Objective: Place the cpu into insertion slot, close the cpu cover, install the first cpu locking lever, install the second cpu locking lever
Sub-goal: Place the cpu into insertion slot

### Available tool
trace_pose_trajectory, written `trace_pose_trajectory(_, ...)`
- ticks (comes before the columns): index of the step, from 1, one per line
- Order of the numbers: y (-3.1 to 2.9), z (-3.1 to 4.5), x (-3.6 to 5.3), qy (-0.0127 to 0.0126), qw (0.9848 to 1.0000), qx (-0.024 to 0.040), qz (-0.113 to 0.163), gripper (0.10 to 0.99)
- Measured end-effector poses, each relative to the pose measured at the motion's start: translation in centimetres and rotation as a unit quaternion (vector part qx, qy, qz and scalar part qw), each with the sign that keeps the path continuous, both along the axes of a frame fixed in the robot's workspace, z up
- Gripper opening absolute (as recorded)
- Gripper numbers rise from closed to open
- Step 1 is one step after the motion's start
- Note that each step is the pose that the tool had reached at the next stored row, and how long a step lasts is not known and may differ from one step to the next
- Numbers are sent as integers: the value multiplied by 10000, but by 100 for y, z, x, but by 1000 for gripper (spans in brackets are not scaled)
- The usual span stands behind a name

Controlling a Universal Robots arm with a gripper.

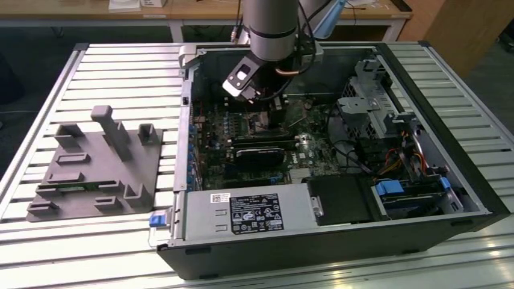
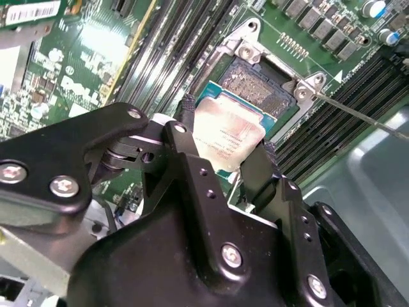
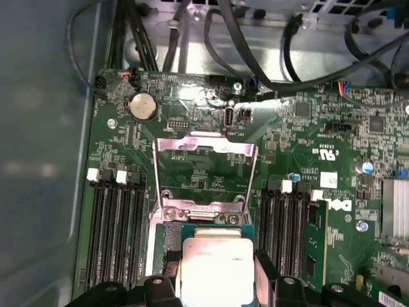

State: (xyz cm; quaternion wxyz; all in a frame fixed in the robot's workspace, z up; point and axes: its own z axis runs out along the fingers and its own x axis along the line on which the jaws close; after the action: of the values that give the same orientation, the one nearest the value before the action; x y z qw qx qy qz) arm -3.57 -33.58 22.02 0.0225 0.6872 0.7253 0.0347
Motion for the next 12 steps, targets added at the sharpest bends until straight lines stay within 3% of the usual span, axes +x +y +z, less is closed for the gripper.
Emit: trace_pose_trajectory(12, 45, -112, -47, -1, 10000, 1, -99, 537)
